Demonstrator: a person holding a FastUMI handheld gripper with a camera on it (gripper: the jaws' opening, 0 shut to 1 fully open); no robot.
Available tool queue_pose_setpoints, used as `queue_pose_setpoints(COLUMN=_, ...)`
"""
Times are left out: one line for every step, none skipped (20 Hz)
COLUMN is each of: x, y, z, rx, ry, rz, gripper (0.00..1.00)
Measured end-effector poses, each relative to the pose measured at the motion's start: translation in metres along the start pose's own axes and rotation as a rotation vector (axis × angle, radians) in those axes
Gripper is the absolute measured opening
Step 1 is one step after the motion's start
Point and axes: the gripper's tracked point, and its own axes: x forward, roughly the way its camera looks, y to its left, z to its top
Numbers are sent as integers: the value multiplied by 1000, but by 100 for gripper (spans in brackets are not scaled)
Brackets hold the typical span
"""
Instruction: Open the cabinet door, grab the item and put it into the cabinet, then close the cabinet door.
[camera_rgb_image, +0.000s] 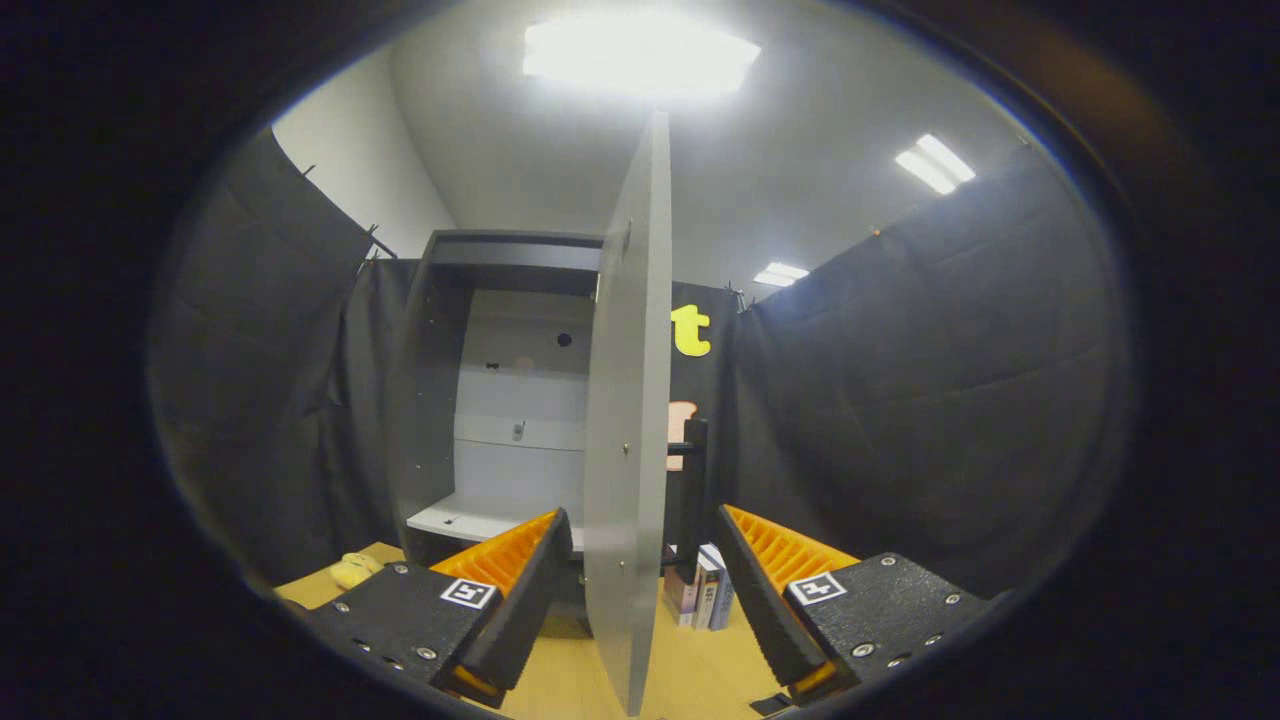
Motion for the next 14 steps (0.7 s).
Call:
queue_pose_setpoints(x=-4, y=8, z=-3, rx=-1, ry=-13, rz=11, gripper=92)
queue_pose_setpoints(x=-4, y=18, z=-10, rx=-1, ry=-18, rz=25, gripper=92)
queue_pose_setpoints(x=-5, y=29, z=-17, rx=5, ry=-16, rz=41, gripper=93)
queue_pose_setpoints(x=-4, y=42, z=-25, rx=14, ry=-6, rz=62, gripper=93)
queue_pose_setpoints(x=-4, y=53, z=-33, rx=28, ry=3, rz=79, gripper=93)
queue_pose_setpoints(x=-2, y=65, z=-42, rx=43, ry=17, rz=99, gripper=93)
queue_pose_setpoints(x=-2, y=74, z=-49, rx=55, ry=28, rz=115, gripper=93)
queue_pose_setpoints(x=-2, y=86, z=-59, rx=66, ry=43, rz=132, gripper=93)
queue_pose_setpoints(x=-2, y=96, z=-69, rx=78, ry=61, rz=148, gripper=93)
queue_pose_setpoints(x=-1, y=105, z=-78, rx=90, ry=70, rz=157, gripper=93)
queue_pose_setpoints(x=0, y=115, z=-85, rx=105, ry=75, rz=164, gripper=93)
queue_pose_setpoints(x=0, y=125, z=-95, rx=123, ry=84, rz=174, gripper=93)
queue_pose_setpoints(x=-1, y=136, z=-104, rx=144, ry=91, rz=188, gripper=93)
queue_pose_setpoints(x=-1, y=144, z=-113, rx=160, ry=97, rz=198, gripper=93)
